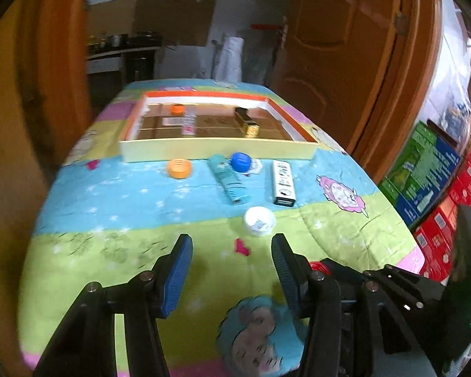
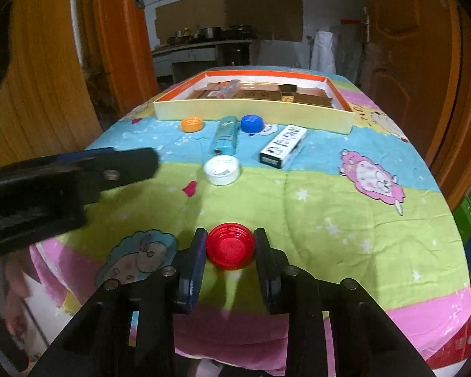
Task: Organize rigid objects
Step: 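Grasp the red cap with the right tool while the left tool grasps the white round lid, then carry the red cap and white lid over the cardboard box with both tools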
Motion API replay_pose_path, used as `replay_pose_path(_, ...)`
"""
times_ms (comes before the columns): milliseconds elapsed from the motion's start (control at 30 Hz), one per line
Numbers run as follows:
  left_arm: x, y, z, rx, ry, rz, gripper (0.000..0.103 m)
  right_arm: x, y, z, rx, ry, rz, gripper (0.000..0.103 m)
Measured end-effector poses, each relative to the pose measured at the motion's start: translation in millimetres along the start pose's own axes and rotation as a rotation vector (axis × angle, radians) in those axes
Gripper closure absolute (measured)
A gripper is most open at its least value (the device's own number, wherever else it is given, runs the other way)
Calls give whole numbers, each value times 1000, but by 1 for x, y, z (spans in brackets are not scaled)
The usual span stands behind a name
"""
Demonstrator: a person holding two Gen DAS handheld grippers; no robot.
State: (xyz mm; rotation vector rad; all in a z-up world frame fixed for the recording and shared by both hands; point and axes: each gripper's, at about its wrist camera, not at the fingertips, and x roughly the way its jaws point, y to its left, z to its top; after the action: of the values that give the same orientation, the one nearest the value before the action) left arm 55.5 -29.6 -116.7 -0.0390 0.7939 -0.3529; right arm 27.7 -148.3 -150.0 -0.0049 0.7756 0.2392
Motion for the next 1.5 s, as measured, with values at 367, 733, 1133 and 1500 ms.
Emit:
replay_pose_path(367,61,-26,8,68,87,48,51,-6,-36,-2,47,-15,-35,72)
replay_pose_path(733,61,-18,11,32,66,82,73,-5,-44,-2,69,-17,-21,72)
replay_pose_path(1133,48,-17,15,17,55,86,73,-5,-45,6,85,-23,-6,72)
replay_pose_path(1500,31,-7,29,-24,24,76,73,0,-46,26,103,-26,10,72)
